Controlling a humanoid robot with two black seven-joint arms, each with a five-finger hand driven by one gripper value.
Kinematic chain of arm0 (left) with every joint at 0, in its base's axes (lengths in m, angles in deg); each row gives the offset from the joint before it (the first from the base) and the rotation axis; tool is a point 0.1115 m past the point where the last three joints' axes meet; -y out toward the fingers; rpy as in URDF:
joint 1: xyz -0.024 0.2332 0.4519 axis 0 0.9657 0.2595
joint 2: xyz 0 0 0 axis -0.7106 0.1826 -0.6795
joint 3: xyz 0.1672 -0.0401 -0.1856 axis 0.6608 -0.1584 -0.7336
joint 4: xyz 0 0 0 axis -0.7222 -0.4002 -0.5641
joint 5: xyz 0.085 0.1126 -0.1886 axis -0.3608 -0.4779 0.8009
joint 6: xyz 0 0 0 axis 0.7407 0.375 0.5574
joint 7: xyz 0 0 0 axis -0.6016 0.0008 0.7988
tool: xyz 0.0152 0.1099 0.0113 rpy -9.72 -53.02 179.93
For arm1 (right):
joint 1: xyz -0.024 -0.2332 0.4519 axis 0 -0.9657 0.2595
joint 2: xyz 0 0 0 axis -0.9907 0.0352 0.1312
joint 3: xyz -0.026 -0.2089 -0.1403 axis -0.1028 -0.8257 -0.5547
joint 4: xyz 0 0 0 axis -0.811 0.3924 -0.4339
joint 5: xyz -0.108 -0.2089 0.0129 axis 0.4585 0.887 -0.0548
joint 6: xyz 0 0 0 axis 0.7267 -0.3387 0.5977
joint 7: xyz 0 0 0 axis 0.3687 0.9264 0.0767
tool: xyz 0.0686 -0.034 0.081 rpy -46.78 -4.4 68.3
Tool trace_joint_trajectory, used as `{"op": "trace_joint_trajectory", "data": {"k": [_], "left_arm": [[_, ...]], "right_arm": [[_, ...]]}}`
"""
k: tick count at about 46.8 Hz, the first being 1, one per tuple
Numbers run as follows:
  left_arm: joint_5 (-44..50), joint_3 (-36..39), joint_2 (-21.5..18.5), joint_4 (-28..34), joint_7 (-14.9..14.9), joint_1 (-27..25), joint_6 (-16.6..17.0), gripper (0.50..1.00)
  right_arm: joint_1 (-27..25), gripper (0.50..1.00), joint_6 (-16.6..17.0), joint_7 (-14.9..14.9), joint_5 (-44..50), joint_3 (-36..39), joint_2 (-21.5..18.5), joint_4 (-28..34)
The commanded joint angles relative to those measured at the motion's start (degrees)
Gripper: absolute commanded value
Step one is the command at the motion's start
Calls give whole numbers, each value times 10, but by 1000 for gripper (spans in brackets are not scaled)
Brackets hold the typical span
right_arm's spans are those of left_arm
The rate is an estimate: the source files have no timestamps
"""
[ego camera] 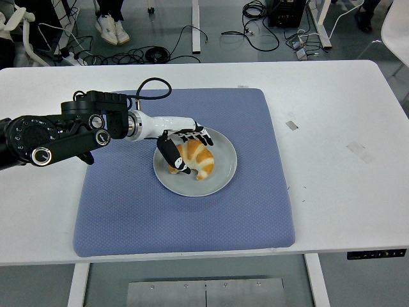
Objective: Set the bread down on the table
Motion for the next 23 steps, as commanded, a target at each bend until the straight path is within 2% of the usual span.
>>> {"op": "trace_joint_trajectory", "data": {"k": [1, 6, 17, 23], "left_arm": [[-2, 0, 2, -5, 0, 0, 2, 607], [-2, 0, 4, -9, 0, -1, 4, 503], [-3, 0, 2, -12, 0, -4, 5, 500], [1, -9, -1, -38, 1, -19, 6, 500]], "right_arm": [[0, 1000, 0, 0, 0, 0, 0, 0], [0, 1000, 0, 0, 1, 0, 0, 0], [1, 1000, 0, 0, 1, 0, 0, 0], [1, 1000, 0, 0, 0, 0, 0, 0]]}}
